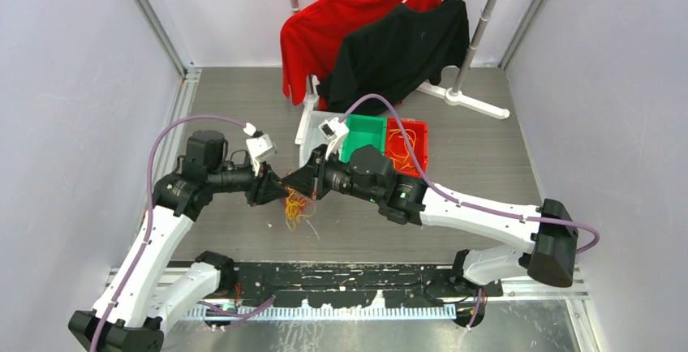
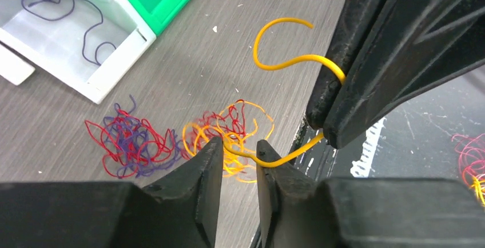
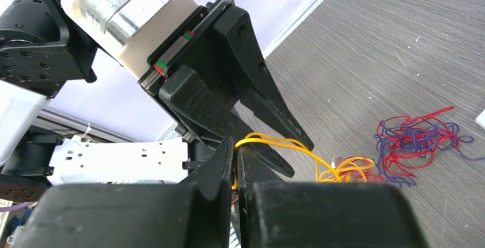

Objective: Untangle the cables

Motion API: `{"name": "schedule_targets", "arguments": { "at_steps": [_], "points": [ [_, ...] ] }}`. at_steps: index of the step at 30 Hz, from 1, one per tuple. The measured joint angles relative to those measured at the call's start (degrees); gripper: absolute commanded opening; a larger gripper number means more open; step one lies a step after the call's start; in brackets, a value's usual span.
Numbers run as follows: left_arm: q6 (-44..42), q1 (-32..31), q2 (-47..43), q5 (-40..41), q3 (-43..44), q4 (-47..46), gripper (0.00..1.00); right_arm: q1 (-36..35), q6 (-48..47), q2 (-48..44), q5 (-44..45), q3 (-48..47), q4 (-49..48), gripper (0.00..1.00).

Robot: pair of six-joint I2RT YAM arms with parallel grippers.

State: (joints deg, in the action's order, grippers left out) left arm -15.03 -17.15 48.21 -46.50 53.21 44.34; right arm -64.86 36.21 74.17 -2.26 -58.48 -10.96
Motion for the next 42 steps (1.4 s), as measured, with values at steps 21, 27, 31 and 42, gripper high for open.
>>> {"name": "schedule_targets", "arguments": {
  "at_steps": [21,27,31,42],
  "points": [
    [7.6,0.0,0.7,-2.3,7.4,-0.8,0.0,1.9,1.2,-9.6,-0.4,7.5,-2.6,0.64],
    [8.6,0.0,0.9,-2.8,8.8,-0.6,0.0,2.1,-1.8,-15.2,1.1,11.3,-2.0,0.85],
    [10.1,0.0,1.4,-3.5,10.4,-0.6,0.0,2.1,-6.8,-15.9,0.9,14.6,-3.7,0.88],
    [15.2,0.0,2.5,-5.9,13.4,-0.8,0.0,2.1,-12.9,-0.4,-5.5,6.9,-8.5,0.81]
  ]
}}
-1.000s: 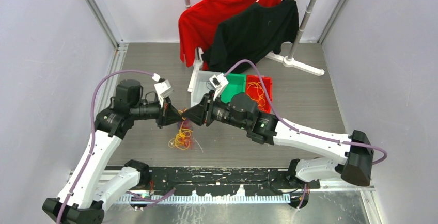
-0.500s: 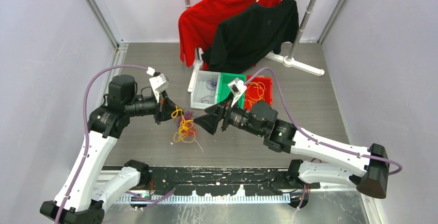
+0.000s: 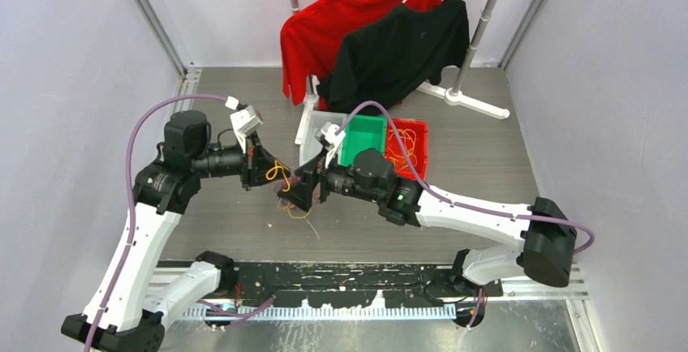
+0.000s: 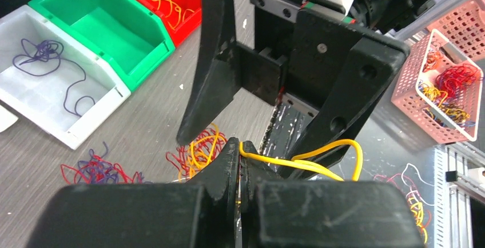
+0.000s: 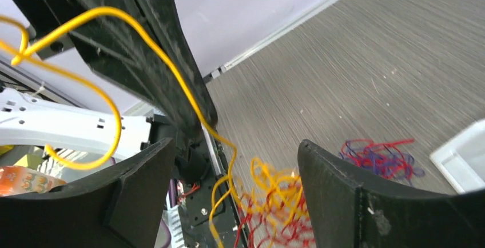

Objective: Untangle the cables

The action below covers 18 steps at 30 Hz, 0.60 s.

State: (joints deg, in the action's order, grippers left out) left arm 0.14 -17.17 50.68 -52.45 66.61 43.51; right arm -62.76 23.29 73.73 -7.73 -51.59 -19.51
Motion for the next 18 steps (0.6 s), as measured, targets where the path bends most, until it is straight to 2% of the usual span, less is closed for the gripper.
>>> {"name": "schedule_targets", "arguments": {
  "at_steps": [4,9,18],
  "points": [
    [1.2,0.0,0.2,-0.7,0.8,0.0,0.0,0.0,0.4,4.2,-1.9,-3.7,-1.8,0.69],
    [2.4,-0.1,1.1,-1.3,3.0,0.0,0.0,0.0,2.3,8.5,-3.6,-5.5,-3.6,0.49],
    [4.3,-0.5,2.8,-1.7,10.7,-0.2,0.0,0.0,3.8,12.7,-0.2,-1.2,-5.7,0.45]
  ]
}}
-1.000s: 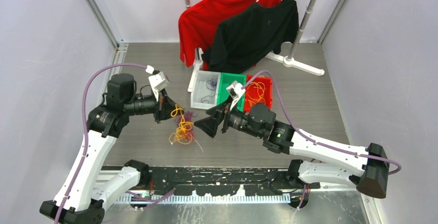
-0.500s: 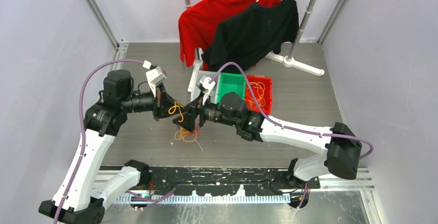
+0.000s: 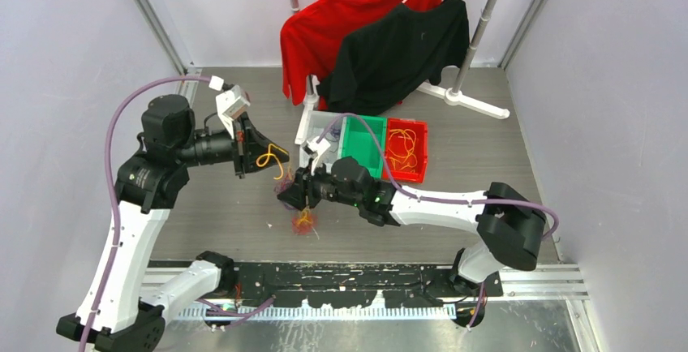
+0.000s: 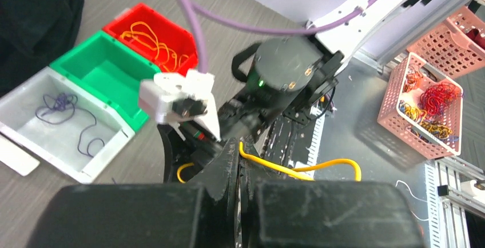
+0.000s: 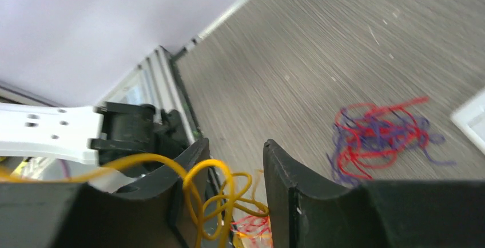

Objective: Untangle the cables

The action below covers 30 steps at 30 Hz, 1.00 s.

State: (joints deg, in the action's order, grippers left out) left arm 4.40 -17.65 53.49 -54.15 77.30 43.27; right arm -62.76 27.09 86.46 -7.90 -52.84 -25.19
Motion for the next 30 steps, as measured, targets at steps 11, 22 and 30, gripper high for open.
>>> {"name": "schedule_targets", "arguments": {
  "at_steps": [11,22,30],
  "points": [
    [2.3,0.0,1.3,0.2,7.3,-2.5,0.0,1.0,-0.9,2.9,9.6,9.6,-1.5,0.48],
    [2.6,0.0,5.3,2.7,19.7,-4.2,0.0,1.5,-1.5,6.6,14.2,12.3,-3.5,0.53],
    [1.2,0.0,6.3,8.4,28.7,-7.6,0.0,1.5,-1.2,8.1,14.5,12.3,-3.6,0.56]
  ]
}}
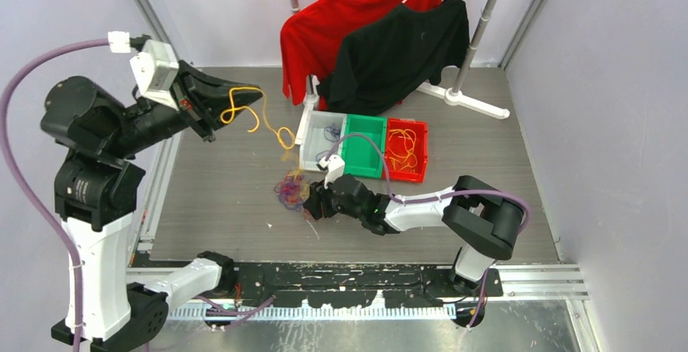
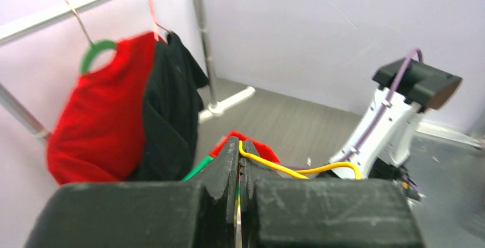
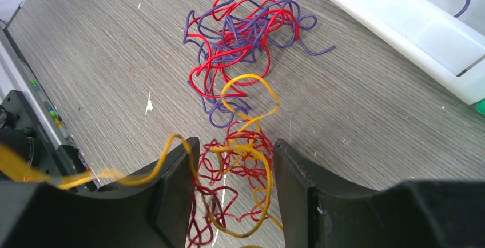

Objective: Untangle the cables

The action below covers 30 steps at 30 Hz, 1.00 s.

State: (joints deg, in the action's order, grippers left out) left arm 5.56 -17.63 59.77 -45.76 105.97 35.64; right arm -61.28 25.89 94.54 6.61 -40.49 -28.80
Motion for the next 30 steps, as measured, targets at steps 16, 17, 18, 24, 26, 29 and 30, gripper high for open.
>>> {"name": "schedule_targets", "arguments": {
  "at_steps": [16,17,18,24,26,29,30],
  "points": [
    [-7.6,0.0,-0.1,16.3,6.9,-13.8,0.0,0.0,3.2,2.1,0.2,3.3,-1.7,0.42],
    [-7.8,0.0,0.0,17.3,7.3,-14.4,0.0,0.0,3.5,2.2,0.2,3.5,-2.0,0.51],
    [-8.1,0.0,0.2,17.7,7.9,-14.4,0.0,0.0,3.7,2.3,0.2,3.6,-2.1,0.58],
    [-7.8,0.0,-0.9,15.1,6.6,-13.0,0.0,0.0,4.2,0.5,-0.1,3.6,0.1,0.98],
    [-7.5,0.0,-2.5,13.6,3.0,-11.6,0.0,0.0,3.8,-2.3,-0.5,3.4,2.5,1.0],
    [-7.3,0.0,-4.2,11.3,-2.3,-8.4,0.0,0.0,2.6,-9.5,-1.9,1.2,7.0,1.0],
    [-7.2,0.0,-4.7,10.6,-4.3,-7.4,0.0,0.0,2.1,-12.1,-2.8,-0.2,8.4,1.0]
  ]
}}
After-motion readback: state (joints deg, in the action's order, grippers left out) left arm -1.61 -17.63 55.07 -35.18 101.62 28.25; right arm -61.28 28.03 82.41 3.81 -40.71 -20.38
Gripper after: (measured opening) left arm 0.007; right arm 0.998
